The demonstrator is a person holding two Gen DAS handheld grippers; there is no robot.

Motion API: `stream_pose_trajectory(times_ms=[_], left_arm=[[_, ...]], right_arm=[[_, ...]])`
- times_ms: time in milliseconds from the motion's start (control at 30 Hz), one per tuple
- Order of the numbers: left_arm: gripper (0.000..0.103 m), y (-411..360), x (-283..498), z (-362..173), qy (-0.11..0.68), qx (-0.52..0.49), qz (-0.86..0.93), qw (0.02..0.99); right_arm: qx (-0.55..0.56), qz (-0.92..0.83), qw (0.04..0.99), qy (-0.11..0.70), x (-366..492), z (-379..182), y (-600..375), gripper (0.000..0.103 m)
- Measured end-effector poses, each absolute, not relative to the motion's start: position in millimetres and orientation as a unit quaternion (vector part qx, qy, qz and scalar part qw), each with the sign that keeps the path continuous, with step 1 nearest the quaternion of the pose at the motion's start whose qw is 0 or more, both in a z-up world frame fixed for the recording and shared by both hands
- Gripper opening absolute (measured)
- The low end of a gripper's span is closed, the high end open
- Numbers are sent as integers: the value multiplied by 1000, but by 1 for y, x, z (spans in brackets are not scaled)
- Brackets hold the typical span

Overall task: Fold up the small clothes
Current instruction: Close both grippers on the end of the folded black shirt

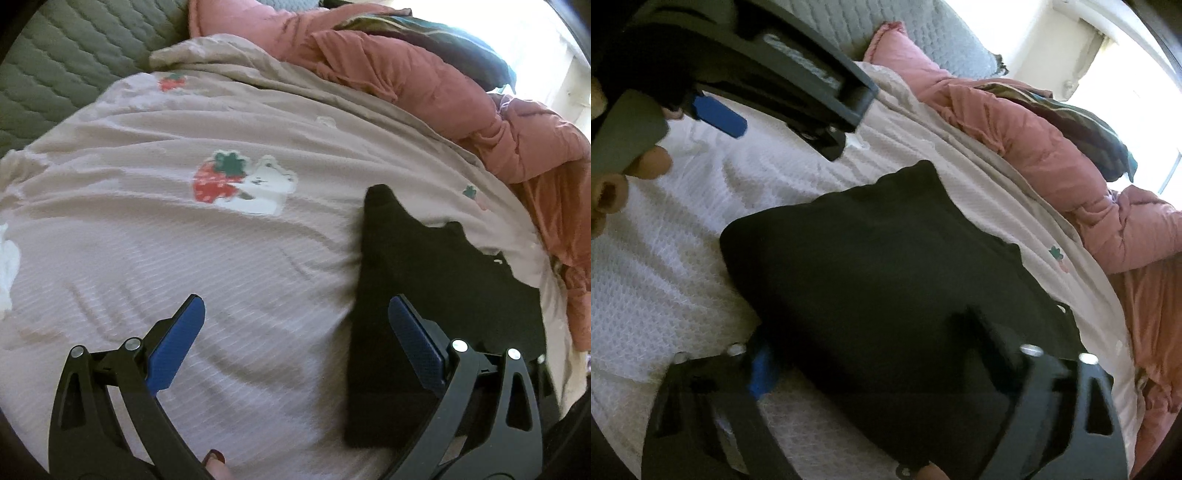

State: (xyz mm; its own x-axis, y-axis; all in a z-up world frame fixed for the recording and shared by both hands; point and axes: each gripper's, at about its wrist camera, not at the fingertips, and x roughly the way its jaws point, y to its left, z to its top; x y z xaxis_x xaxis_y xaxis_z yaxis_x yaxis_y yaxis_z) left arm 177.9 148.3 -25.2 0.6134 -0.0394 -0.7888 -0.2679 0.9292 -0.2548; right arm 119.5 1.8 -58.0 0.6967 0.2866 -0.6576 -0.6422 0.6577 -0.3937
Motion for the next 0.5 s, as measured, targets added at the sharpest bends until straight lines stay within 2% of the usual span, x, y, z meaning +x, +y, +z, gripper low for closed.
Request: stream_pose_trajectory(times_ms=[133,233,300,400,500], left_arm=[[93,140,194,-30,455,-169,42,873],[93,140,203,-32,463,-185,32,866],[93,142,205,-32,464,-201,19,863],[93,142,211,-35,467,-228,-5,854],[93,141,215,-39,473,-251,-20,844]], right_arm=[[-306,268,873,268,114,-52,-2,68],[-309,276,873,258,109,-51,-2,53],[-307,282,875,248,106,-48,-4,37],[-288,287,882,239,103,-39,-11,25],[-251,298,888,243,107,-31,-23,22]])
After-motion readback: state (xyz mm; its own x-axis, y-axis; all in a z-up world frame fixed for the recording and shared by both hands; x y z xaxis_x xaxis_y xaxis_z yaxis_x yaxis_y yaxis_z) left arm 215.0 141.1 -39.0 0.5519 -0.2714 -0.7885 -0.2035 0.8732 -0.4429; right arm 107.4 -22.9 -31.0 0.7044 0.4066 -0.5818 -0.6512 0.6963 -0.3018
